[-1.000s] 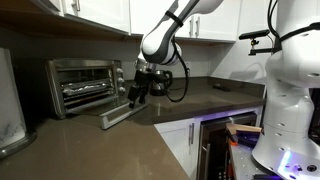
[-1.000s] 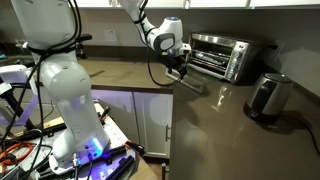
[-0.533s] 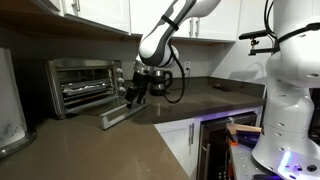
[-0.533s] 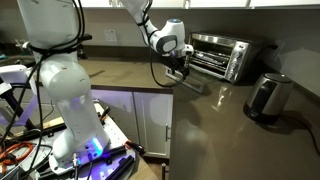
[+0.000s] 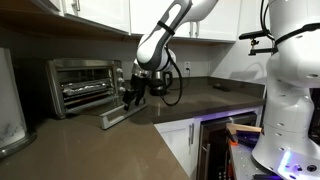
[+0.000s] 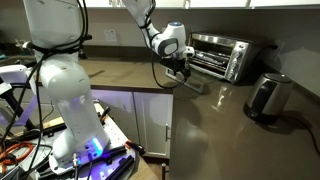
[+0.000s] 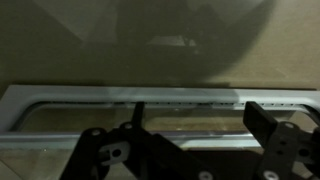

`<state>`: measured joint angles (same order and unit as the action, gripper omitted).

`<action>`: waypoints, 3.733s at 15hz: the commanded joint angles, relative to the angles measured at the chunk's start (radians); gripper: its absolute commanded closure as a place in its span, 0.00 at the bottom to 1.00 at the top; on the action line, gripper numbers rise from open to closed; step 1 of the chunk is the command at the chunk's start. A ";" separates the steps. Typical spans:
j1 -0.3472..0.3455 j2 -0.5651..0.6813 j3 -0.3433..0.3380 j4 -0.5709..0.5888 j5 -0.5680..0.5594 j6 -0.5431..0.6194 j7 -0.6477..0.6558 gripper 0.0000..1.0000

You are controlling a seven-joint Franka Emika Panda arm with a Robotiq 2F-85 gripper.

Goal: Close the toaster oven door

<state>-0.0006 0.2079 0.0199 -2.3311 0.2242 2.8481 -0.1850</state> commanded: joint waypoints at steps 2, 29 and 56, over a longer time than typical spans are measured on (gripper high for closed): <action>-0.006 0.005 -0.001 0.000 -0.046 0.048 0.069 0.00; 0.184 -0.193 -0.305 -0.008 -0.888 -0.025 0.753 0.00; 0.392 -0.273 -0.308 -0.189 0.078 0.039 0.048 0.00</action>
<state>0.3612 -0.0669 -0.2658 -2.5390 0.1761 2.9291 -0.0075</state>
